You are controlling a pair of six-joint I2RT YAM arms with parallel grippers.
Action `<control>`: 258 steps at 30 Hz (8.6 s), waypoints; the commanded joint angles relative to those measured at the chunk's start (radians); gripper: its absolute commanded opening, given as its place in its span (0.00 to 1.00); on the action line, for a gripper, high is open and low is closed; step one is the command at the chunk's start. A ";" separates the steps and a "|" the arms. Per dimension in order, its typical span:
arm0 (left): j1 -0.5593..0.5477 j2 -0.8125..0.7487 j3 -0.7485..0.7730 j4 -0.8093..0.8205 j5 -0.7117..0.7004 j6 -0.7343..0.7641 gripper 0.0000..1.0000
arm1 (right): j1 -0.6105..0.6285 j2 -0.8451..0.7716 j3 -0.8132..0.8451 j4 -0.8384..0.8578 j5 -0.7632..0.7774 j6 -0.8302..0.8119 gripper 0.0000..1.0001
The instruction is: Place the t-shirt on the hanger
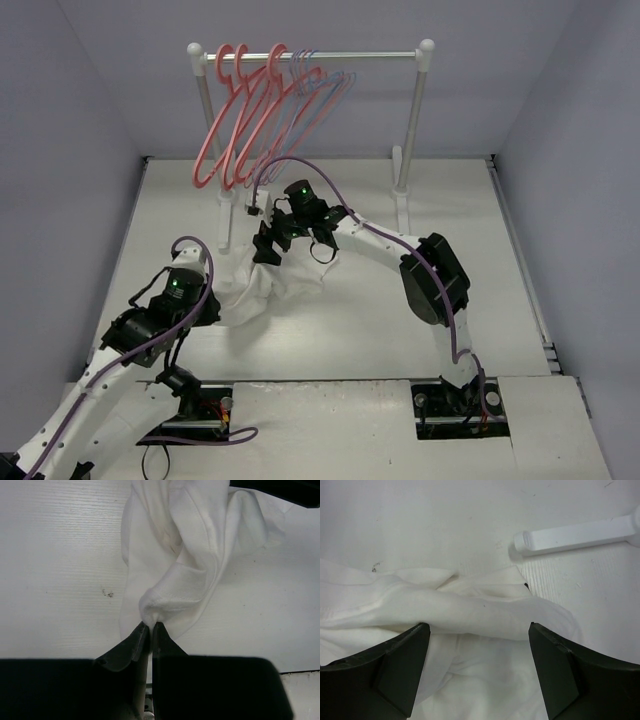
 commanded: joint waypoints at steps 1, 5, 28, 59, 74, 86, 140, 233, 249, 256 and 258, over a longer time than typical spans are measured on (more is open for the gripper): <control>-0.003 0.017 0.060 0.005 0.003 0.033 0.00 | 0.005 -0.033 0.048 0.044 -0.018 -0.038 0.76; -0.003 0.009 0.066 0.005 0.005 0.042 0.00 | 0.005 -0.005 0.043 0.041 -0.034 -0.036 0.76; -0.003 0.030 0.146 0.006 0.018 0.090 0.00 | 0.039 0.013 0.150 0.040 0.021 -0.033 0.00; -0.035 0.409 0.469 0.381 0.134 0.481 0.00 | 0.015 -0.910 -0.570 -0.058 0.616 0.055 0.00; -0.390 0.183 -0.173 0.684 -0.189 0.110 0.00 | 0.071 -1.009 -0.936 -0.033 0.520 0.449 0.30; -0.566 0.046 -0.211 0.507 -0.196 0.044 0.10 | 0.011 -0.893 -0.599 -0.046 0.752 0.439 0.41; -0.536 0.146 0.187 0.001 -0.547 -0.267 0.71 | -0.130 -0.197 0.296 0.127 0.898 0.685 0.06; -0.522 0.344 0.316 0.037 -0.490 -0.183 0.71 | -0.354 -0.707 -0.184 0.116 0.776 0.271 0.00; -0.390 0.595 0.207 0.097 -0.252 -0.396 0.64 | -0.343 -1.201 -0.806 0.037 0.691 0.350 0.00; -0.371 0.683 0.145 0.307 -0.058 -0.310 0.61 | -0.343 -1.252 -0.849 -0.037 0.699 0.363 0.00; -0.371 0.727 0.148 0.314 -0.027 -0.299 0.61 | -0.343 -1.264 -0.852 -0.040 0.694 0.391 0.00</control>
